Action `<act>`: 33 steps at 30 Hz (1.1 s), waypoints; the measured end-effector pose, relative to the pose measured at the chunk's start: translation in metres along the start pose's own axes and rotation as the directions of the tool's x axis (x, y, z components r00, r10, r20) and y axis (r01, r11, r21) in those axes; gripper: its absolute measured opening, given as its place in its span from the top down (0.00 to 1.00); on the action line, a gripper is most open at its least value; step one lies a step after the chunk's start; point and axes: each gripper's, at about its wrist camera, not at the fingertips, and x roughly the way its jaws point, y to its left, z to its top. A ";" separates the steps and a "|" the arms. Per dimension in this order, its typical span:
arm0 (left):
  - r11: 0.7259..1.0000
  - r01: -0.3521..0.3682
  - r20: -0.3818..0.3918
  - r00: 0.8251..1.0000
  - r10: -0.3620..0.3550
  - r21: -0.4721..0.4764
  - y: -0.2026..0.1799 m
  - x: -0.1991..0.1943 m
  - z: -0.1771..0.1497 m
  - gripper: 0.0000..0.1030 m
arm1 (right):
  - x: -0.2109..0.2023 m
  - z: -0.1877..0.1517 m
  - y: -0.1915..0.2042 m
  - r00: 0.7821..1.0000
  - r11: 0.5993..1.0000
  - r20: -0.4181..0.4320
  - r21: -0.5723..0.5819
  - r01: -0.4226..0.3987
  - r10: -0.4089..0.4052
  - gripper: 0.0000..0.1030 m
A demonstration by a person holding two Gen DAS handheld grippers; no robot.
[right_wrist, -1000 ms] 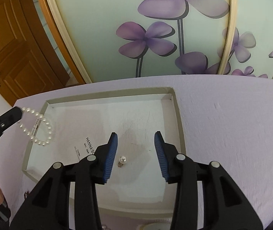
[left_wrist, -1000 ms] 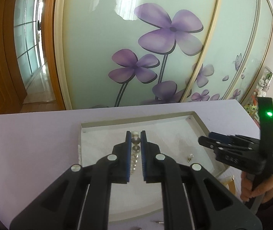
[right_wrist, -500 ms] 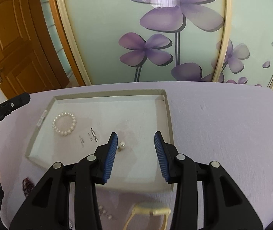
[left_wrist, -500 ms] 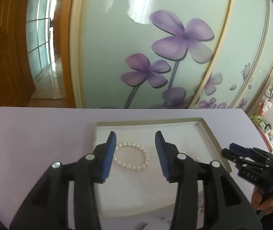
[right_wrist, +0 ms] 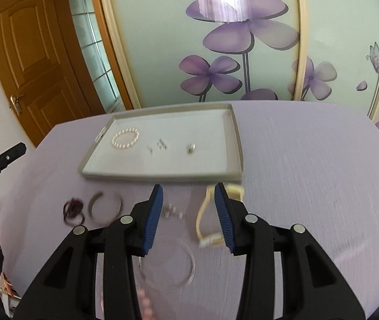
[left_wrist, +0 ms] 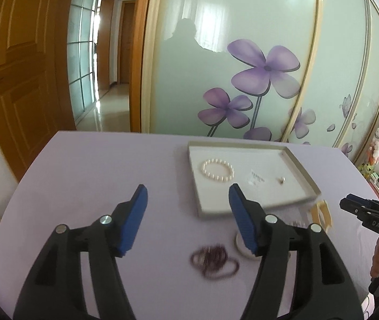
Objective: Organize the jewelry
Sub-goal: 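Grasp the pink beaded bracelet with the right gripper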
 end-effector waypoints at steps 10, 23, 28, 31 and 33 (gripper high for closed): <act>1.000 -0.009 -0.011 1.000 0.009 -0.007 -0.004 -0.041 -0.051 0.34 | -0.022 -0.053 0.009 0.999 1.000 -0.044 0.006 -0.009 0.009 0.59; 1.000 0.020 -0.055 0.998 -0.018 0.022 -0.026 -0.046 -0.076 0.34 | -0.001 -0.104 0.040 0.983 0.993 -0.177 -0.091 -0.068 0.051 0.59; 0.999 0.030 -0.073 0.997 -0.027 0.040 -0.034 -0.044 -0.083 0.34 | 0.003 -0.108 0.044 0.982 0.992 -0.186 -0.116 -0.050 0.027 0.67; 0.998 0.036 -0.088 0.996 -0.032 0.052 -0.038 -0.040 -0.088 0.34 | 0.003 -0.108 0.049 0.983 0.988 -0.185 -0.146 -0.042 0.015 0.72; 0.997 0.044 -0.095 0.995 -0.038 0.059 -0.042 -0.038 -0.090 0.34 | 0.004 -0.110 0.053 0.984 0.984 -0.176 -0.177 -0.024 -0.008 0.73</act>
